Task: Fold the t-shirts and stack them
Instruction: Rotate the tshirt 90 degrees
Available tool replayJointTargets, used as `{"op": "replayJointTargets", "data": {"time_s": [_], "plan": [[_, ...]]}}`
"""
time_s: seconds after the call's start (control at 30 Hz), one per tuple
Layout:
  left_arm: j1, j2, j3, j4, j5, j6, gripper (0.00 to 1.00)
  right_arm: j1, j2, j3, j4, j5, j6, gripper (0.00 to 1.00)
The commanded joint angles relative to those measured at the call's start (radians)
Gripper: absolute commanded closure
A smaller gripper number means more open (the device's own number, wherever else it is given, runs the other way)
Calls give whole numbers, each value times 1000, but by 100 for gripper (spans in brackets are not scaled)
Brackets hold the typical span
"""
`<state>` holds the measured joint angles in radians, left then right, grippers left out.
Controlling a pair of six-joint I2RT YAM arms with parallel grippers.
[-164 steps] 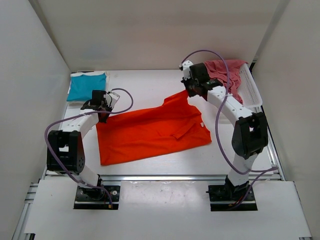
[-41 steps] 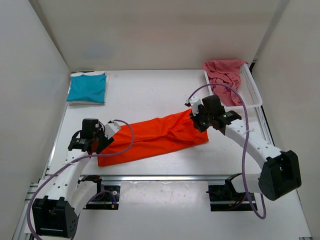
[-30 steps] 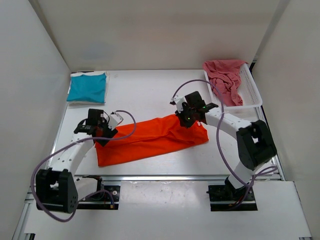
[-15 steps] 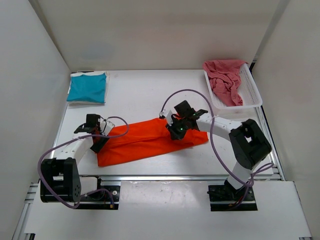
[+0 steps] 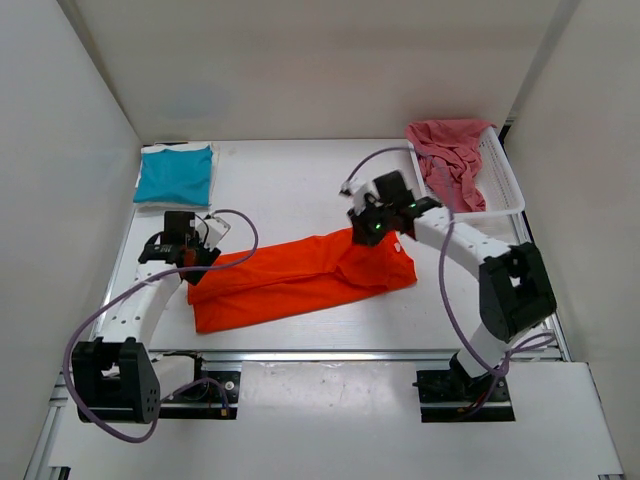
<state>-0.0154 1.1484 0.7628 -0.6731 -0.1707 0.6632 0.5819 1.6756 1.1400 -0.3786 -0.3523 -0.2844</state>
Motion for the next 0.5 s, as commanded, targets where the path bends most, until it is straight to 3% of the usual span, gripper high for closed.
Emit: {"op": "replayJointTargets", "data": {"time_s": [0.0, 0.1, 0.3, 0.47], "plan": [[-6, 22, 17, 53, -21, -33, 32, -140, -91, 102, 26, 83, 131, 84], [15, 124, 32, 131, -62, -77, 32, -188, -76, 92, 53, 141, 122, 80], [2, 270, 99, 205, -116, -120, 33, -208, 85, 217, 67, 81, 149, 99], [3, 356, 86, 225, -168, -106, 34, -240, 111, 158, 27, 67, 178, 100]]}}
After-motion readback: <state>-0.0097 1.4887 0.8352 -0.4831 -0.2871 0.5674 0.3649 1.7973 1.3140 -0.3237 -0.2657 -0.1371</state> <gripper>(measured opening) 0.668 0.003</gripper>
